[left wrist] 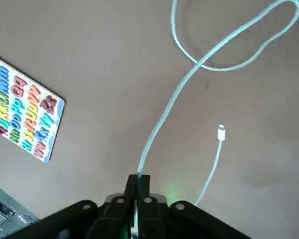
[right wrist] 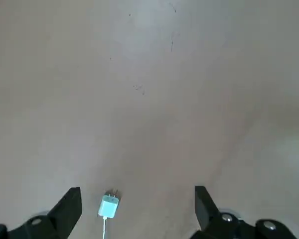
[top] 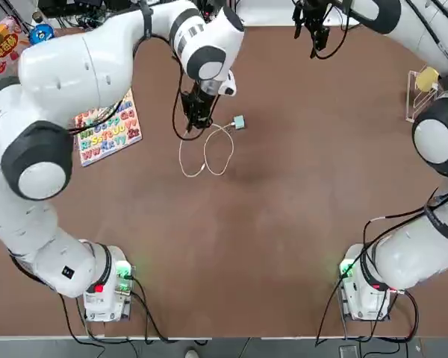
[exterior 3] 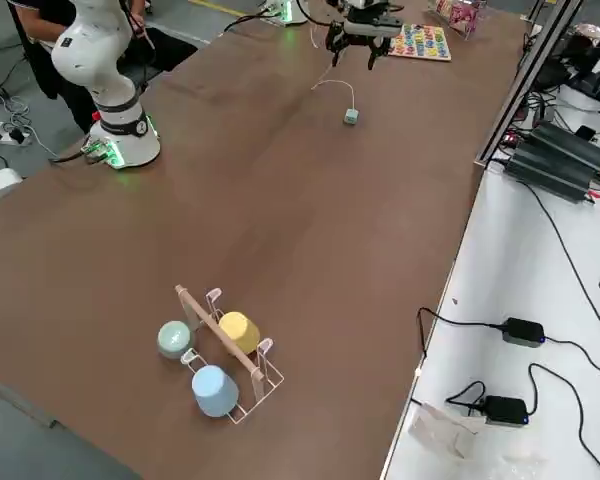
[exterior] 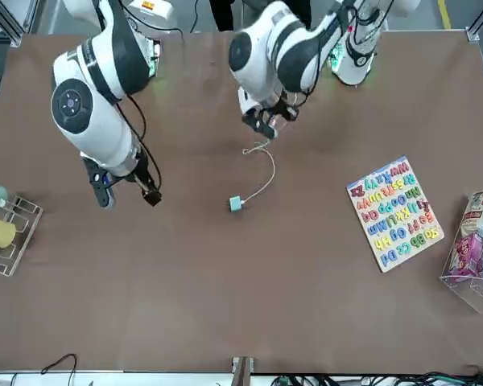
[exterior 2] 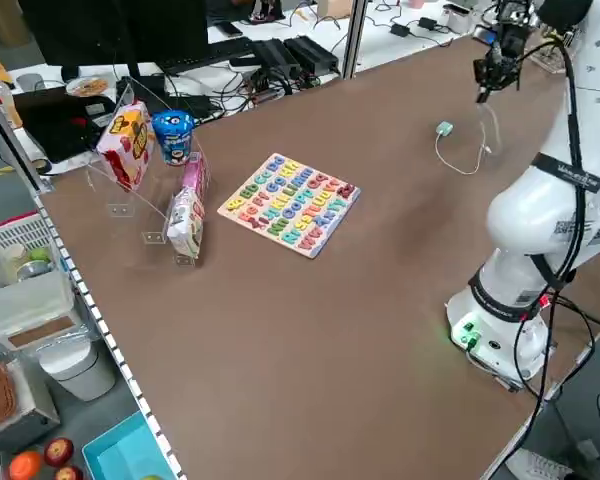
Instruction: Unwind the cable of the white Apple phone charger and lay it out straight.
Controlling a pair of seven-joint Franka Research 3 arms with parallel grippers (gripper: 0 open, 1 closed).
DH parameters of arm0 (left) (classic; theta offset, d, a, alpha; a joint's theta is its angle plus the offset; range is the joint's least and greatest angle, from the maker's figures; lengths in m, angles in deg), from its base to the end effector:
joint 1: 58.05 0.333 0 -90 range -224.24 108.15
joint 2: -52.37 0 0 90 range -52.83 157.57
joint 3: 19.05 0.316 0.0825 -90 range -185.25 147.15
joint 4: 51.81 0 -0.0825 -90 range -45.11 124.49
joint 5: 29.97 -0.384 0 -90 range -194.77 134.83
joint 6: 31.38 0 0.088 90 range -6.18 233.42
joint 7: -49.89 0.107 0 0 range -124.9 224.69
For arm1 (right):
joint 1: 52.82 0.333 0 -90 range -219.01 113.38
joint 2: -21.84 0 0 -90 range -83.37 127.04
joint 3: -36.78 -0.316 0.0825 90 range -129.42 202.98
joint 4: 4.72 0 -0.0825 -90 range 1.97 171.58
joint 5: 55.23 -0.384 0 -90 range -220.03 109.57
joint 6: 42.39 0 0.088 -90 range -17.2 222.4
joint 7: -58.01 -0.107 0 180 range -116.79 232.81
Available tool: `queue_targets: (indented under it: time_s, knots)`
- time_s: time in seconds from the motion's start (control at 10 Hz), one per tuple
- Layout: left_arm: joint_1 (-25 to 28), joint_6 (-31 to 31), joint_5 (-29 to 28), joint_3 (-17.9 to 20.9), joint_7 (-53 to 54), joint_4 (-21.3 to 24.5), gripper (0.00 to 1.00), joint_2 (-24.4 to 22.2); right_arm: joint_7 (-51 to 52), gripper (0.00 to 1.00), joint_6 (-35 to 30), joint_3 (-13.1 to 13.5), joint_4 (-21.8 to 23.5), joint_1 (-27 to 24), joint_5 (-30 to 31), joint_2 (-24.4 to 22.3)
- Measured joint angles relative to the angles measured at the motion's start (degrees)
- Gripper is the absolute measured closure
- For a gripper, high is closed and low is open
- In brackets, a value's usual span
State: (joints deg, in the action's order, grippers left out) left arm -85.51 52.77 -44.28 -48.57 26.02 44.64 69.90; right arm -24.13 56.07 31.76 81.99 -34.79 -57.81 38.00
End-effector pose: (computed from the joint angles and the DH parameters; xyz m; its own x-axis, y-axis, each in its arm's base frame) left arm 0.3595 -0.4570 0.4122 0.7757 -0.4985 -0.3871 -0.6109 -0.7470 -0.2622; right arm 0.5890 0.2485 0.4958 0.5006 -0.8622 -0.0780 -0.8603 -0.5055 0.0661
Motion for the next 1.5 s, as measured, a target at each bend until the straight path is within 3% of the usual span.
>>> queue_targets:
  time_s: [0.3, 0.8, 1.5]
  knots:
    - [-0.01, 1.50, 3.24, -7.42, -2.60, 2.11, 0.96, -1.88, -0.46, 0.00, 1.19, 0.14, -0.01, -0.15, 0.00, 0.59]
    - [-0.38, 6.94, 9.63, -18.29, -8.58, 8.48, 0.96, -9.46, -3.32, 0.00, 4.76, -0.05, 0.01, 0.37, 0.00, 4.62]
    - [-0.83, 8.10, 13.49, -23.43, -12.55, 10.67, 0.96, -9.14, -11.10, 0.00, 14.05, -0.50, -0.35, 10.66, 0.12, 14.54]
